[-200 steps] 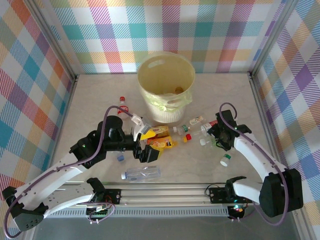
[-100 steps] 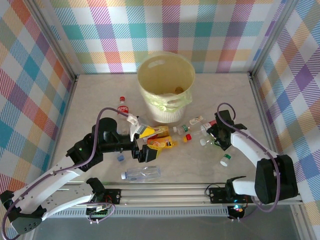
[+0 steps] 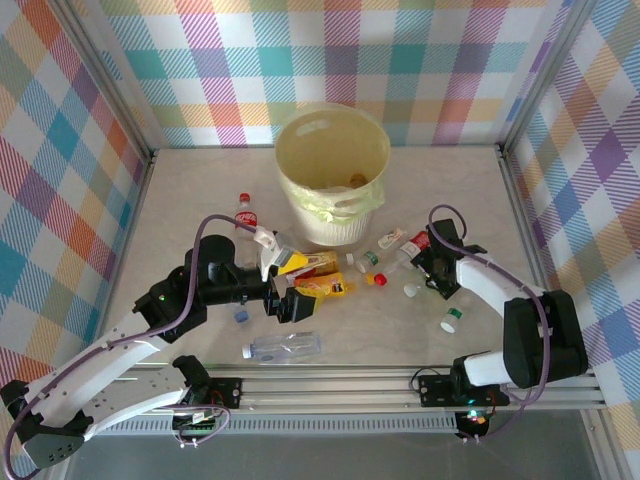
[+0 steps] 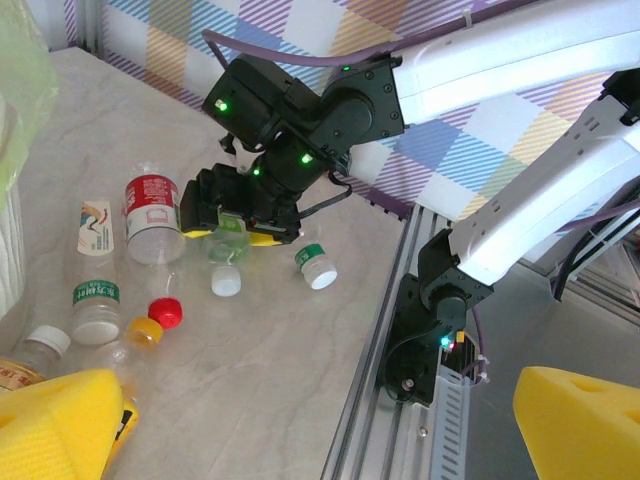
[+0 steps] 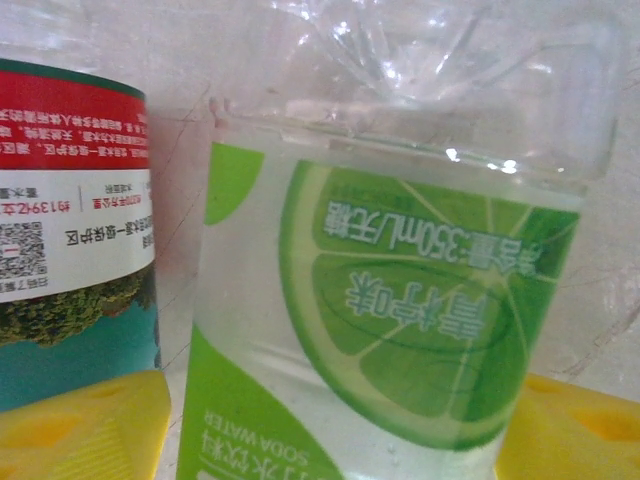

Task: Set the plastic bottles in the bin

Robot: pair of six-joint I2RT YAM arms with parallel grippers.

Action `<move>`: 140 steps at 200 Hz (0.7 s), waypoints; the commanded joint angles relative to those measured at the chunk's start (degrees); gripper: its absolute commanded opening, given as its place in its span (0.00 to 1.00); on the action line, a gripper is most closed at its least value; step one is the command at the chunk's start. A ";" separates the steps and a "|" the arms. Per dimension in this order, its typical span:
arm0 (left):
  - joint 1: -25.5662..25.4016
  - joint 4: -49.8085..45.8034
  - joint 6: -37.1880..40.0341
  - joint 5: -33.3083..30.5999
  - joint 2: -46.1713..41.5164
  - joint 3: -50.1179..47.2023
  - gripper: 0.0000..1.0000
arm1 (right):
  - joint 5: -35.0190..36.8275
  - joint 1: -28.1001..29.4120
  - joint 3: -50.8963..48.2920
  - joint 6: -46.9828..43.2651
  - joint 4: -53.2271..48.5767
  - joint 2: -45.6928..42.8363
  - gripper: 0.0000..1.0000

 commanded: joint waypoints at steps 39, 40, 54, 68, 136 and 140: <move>-0.42 1.38 0.12 -0.51 -0.07 -0.29 1.00 | 0.50 -0.54 -0.46 -2.58 2.64 -0.04 0.70; -0.46 1.33 0.12 -0.53 -0.11 -0.29 1.00 | 0.51 -0.54 -0.51 -2.63 2.67 -0.07 0.69; -0.44 1.33 0.10 -0.98 -0.36 -0.27 1.00 | 0.84 -0.58 -0.40 -3.47 2.94 -0.65 0.67; -0.46 1.46 0.04 -1.38 -0.42 -0.22 1.00 | 1.30 -0.55 -0.13 -4.53 3.23 -1.70 0.65; -0.46 2.40 -1.58 -4.75 -0.21 0.59 1.00 | 8.49 -0.54 0.63 -12.20 0.81 -15.11 0.58; -0.43 2.58 -1.76 -4.90 -0.16 0.59 1.00 | 8.83 -0.50 0.81 -12.95 0.62 -15.96 0.58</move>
